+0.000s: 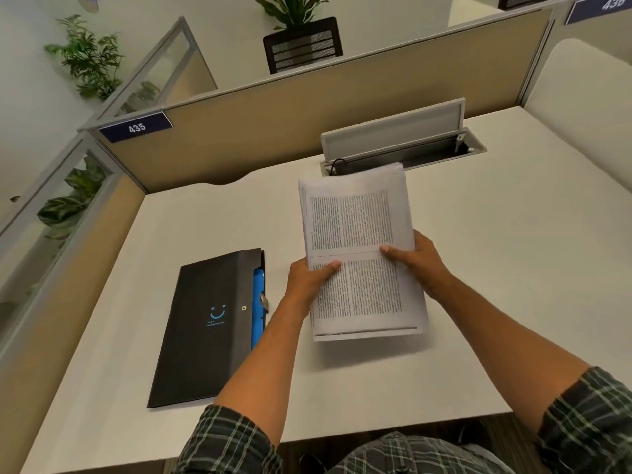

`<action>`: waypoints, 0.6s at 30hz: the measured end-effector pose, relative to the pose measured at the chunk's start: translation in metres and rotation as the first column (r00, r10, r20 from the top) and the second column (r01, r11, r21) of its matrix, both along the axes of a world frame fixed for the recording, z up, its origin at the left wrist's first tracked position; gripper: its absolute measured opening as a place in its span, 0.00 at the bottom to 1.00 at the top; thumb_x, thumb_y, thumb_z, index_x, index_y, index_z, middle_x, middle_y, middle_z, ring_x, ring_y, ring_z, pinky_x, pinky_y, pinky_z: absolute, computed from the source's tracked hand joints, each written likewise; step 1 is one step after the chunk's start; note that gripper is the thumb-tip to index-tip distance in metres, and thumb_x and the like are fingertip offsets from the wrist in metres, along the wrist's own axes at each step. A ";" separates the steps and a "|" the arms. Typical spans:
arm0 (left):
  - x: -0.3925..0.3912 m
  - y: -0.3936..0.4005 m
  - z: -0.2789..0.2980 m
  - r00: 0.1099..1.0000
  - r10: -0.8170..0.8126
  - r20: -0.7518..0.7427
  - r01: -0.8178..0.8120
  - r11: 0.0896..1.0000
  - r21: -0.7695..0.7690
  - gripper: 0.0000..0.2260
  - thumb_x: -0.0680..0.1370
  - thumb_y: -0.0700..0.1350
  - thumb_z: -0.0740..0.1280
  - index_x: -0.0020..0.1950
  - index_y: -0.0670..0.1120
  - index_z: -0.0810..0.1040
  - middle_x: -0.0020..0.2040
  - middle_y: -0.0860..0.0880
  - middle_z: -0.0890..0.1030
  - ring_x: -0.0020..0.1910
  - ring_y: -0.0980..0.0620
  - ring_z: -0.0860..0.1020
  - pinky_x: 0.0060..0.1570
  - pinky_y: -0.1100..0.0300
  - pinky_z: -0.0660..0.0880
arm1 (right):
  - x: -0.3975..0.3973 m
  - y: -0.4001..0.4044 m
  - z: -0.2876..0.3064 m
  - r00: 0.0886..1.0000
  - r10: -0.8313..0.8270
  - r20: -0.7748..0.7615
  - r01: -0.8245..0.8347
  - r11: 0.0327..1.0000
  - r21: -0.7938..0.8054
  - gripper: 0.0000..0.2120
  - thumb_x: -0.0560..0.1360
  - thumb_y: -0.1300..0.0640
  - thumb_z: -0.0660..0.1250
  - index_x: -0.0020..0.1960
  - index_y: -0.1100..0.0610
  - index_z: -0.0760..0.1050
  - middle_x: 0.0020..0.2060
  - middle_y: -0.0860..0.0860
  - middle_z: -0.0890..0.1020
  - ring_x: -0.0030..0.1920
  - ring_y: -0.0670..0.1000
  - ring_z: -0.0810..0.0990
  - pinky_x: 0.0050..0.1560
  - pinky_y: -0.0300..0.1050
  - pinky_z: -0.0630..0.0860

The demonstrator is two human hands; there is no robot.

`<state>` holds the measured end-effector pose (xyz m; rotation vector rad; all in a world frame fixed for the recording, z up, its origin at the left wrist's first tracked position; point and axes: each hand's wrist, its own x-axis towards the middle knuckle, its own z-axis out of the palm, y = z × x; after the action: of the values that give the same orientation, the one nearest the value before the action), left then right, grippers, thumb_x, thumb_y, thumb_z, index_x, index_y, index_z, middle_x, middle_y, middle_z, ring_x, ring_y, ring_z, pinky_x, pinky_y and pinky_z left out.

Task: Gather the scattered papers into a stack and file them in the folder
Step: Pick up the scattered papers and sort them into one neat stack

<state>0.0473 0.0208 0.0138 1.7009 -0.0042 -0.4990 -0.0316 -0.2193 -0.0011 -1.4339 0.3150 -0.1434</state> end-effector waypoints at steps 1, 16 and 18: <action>0.000 -0.001 -0.003 0.998 0.017 -0.058 -0.017 1.000 0.001 0.18 0.72 0.45 0.78 0.61 0.44 0.82 0.52 0.48 0.87 0.50 0.48 0.86 0.51 0.53 0.83 | 0.001 -0.003 -0.003 0.999 0.015 -0.049 -0.014 1.000 0.006 0.20 0.75 0.53 0.77 0.64 0.53 0.76 0.56 0.51 0.86 0.51 0.51 0.88 0.43 0.46 0.85; -0.018 -0.013 -0.040 0.949 -0.215 0.229 -0.029 0.666 0.746 0.28 0.75 0.53 0.73 0.69 0.46 0.68 0.62 0.45 0.71 0.58 0.46 0.75 0.50 0.53 0.76 | 0.003 0.019 -0.047 0.916 -0.160 -0.368 -0.054 0.859 -0.509 0.28 0.74 0.53 0.74 0.69 0.53 0.66 0.55 0.49 0.79 0.51 0.55 0.81 0.47 0.50 0.78; -0.015 -0.013 -0.039 0.935 -0.268 0.232 -0.024 0.606 0.795 0.26 0.75 0.53 0.73 0.69 0.45 0.69 0.64 0.45 0.70 0.61 0.45 0.73 0.53 0.53 0.75 | 0.006 0.031 -0.042 0.884 -0.232 -0.405 -0.066 0.797 -0.601 0.29 0.71 0.50 0.73 0.67 0.53 0.65 0.53 0.50 0.79 0.50 0.57 0.81 0.50 0.52 0.77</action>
<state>0.0321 0.0077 -0.0257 2.6835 -0.1742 -0.3131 -0.0251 -0.1886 -0.0428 -2.0964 0.7853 0.0391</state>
